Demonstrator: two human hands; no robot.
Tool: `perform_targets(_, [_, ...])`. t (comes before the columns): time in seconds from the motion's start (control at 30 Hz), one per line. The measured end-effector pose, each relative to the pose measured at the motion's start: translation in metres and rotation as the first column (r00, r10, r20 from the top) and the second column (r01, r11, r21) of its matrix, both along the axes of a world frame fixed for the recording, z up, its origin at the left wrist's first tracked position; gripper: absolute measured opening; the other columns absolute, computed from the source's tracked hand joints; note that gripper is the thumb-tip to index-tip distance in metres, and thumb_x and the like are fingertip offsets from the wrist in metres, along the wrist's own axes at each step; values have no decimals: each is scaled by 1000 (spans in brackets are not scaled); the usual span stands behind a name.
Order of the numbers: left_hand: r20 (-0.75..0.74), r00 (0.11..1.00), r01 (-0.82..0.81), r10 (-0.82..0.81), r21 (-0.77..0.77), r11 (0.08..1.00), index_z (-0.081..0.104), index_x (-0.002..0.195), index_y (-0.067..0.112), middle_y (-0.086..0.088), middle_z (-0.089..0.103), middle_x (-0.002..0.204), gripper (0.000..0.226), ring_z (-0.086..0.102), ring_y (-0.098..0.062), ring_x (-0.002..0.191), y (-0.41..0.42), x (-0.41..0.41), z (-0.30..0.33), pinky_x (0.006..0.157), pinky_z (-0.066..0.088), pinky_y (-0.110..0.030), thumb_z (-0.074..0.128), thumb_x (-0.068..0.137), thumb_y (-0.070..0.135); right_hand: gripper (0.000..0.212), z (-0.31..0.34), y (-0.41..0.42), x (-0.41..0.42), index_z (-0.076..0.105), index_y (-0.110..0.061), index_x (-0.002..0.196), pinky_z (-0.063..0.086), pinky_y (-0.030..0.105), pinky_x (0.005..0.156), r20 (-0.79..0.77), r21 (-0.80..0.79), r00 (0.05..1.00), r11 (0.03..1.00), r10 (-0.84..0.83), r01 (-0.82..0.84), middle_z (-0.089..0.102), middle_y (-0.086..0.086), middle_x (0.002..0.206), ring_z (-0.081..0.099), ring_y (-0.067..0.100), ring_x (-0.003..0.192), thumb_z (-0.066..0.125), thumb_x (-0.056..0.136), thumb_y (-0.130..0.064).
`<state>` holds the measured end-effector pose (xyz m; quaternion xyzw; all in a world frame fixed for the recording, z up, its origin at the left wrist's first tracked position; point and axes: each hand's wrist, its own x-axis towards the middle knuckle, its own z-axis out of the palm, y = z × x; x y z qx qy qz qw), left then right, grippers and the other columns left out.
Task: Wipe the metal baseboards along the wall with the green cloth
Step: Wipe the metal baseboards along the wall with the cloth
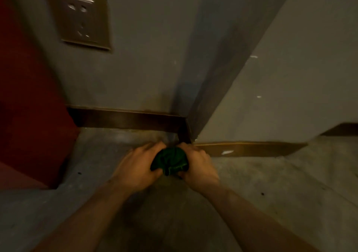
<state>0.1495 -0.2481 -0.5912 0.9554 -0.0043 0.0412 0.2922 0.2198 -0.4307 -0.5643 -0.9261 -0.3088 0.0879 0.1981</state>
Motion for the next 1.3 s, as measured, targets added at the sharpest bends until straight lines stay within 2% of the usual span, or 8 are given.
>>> perform_targets(0.23, [-110, 992, 77, -62, 139, 987, 42, 116, 41, 6, 66, 113, 53, 66, -24, 99, -38, -1, 14, 80, 51, -39, 75, 74, 40, 50, 17, -36, -15, 44, -25, 130, 52, 45, 77, 105, -198, 991, 978, 85, -63, 54, 6, 120, 56, 33, 105, 64, 85, -18])
perform_targets(0.33, [-93, 992, 105, -84, 247, 963, 38, 118, 42, 5, 67, 115, 55, 66, -26, 101, -46, 3, 23, 80, 49, -40, 71, 74, 45, 53, 19, -46, -13, 39, -22, 136, 52, 46, 77, 148, -263, 975, 957, 166, -123, 51, 8, 124, 54, 34, 106, 62, 88, -21])
perform_targets(0.53, [-94, 995, 75, -42, 383, 921, 39, 124, 41, 5, 64, 125, 59, 63, -29, 110, -69, 8, 34, 87, 52, -42, 70, 75, 47, 51, 23, -70, -3, 41, -21, 133, 51, 44, 74, 190, -208, 957, 962, 219, -179, 51, 7, 122, 53, 33, 106, 63, 87, -22])
perform_targets(0.83, [-68, 998, 17, 17, 466, 885, 39, 119, 41, 9, 64, 117, 56, 66, -25, 100, -137, 11, 76, 72, 47, -40, 74, 75, 49, 51, 51, -136, 17, 41, -20, 127, 36, 37, 60, 245, -184, 909, 937, 337, -298, 53, 8, 116, 54, 31, 102, 66, 83, -16])
perform_targets(0.97, [-98, 988, -53, 116, 492, 869, 38, 122, 41, 7, 63, 120, 57, 65, -26, 102, -168, 2, 100, 75, 45, -41, 73, 78, 48, 51, 66, -158, 21, 41, -19, 126, 40, 38, 59, 267, -154, 879, 918, 395, -365, 52, 8, 113, 54, 30, 99, 66, 83, -11])
perform_targets(1.1, [-120, 973, -107, 197, 523, 845, 37, 130, 39, 5, 62, 122, 61, 63, -27, 108, -202, -8, 134, 80, 47, -41, 72, 80, 47, 54, 87, -184, 25, 41, -19, 128, 45, 41, 65, 241, -75, 867, 899, 436, -432, 51, 8, 116, 53, 31, 103, 65, 81, -5])
perform_targets(1.2, [-111, 968, -128, 224, 553, 824, 37, 129, 40, 7, 62, 117, 59, 63, -24, 104, -225, -11, 161, 73, 41, -37, 71, 82, 47, 58, 108, -205, 27, 40, -19, 130, 52, 49, 80, 198, 13, 868, 884, 455, -467, 50, 7, 121, 52, 31, 109, 67, 81, -5])
perform_targets(1.3, [-124, 964, -135, 236, 536, 833, 35, 121, 42, 8, 61, 109, 52, 62, -21, 94, -240, -14, 181, 68, 40, -35, 70, 82, 45, 63, 121, -222, 25, 37, -21, 132, 53, 46, 81, 201, 80, 856, 863, 476, -499, 52, 7, 123, 54, 30, 109, 71, 80, -9])
